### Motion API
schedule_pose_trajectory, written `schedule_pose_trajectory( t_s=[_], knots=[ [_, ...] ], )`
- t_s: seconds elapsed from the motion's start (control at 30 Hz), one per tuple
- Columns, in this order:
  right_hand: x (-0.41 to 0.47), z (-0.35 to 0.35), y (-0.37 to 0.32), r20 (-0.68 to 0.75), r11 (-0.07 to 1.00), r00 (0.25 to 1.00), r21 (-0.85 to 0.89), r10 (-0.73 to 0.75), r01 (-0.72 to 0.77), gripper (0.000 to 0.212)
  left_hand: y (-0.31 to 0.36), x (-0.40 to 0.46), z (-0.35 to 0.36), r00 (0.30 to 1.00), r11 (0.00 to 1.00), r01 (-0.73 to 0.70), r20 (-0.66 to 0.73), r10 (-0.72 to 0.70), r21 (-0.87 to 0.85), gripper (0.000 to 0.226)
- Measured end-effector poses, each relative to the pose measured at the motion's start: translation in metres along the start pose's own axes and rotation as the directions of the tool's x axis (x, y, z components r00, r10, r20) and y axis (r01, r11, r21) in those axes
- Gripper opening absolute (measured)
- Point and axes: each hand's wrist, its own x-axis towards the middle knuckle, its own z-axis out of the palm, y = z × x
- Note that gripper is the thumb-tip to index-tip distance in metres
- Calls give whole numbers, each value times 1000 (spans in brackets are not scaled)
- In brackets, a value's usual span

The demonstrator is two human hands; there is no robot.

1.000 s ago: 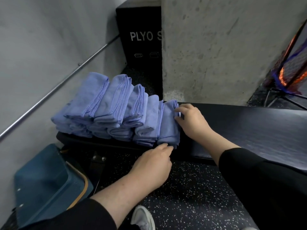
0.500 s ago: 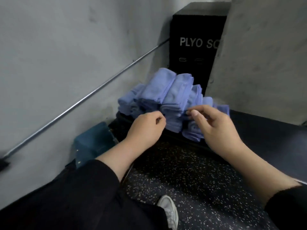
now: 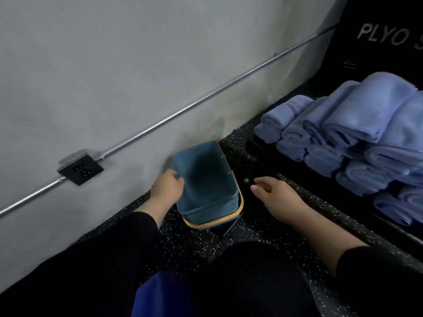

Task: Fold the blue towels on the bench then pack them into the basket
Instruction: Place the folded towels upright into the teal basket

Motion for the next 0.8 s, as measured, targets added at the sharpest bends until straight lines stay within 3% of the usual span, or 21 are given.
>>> schedule_pose_trajectory(
  t_s=[0.2, 0.4, 0.53, 0.63, 0.8],
  knots=[
    [64, 42, 5, 180, 985, 969, -4, 171, -173, 63, -30, 45, 45, 965, 969, 234, 137, -222, -74, 41],
    [103, 74, 25, 232, 976, 948, -28, 217, -216, 34, -49, 63, 82, 931, 934, 333, 203, -305, -127, 35],
    [119, 93, 42, 198, 951, 939, 75, 279, -299, 31, -62, 64, 87, 936, 929, 337, 163, -313, -153, 28],
    [127, 98, 46, 95, 933, 944, 153, 315, -327, 20, -71, 63, 87, 942, 924, 327, 153, -300, -199, 23],
    [128, 91, 39, -20, 925, 931, 126, 364, -359, 25, -58, 45, 71, 967, 950, 254, 58, -248, -183, 20]
  ],
)
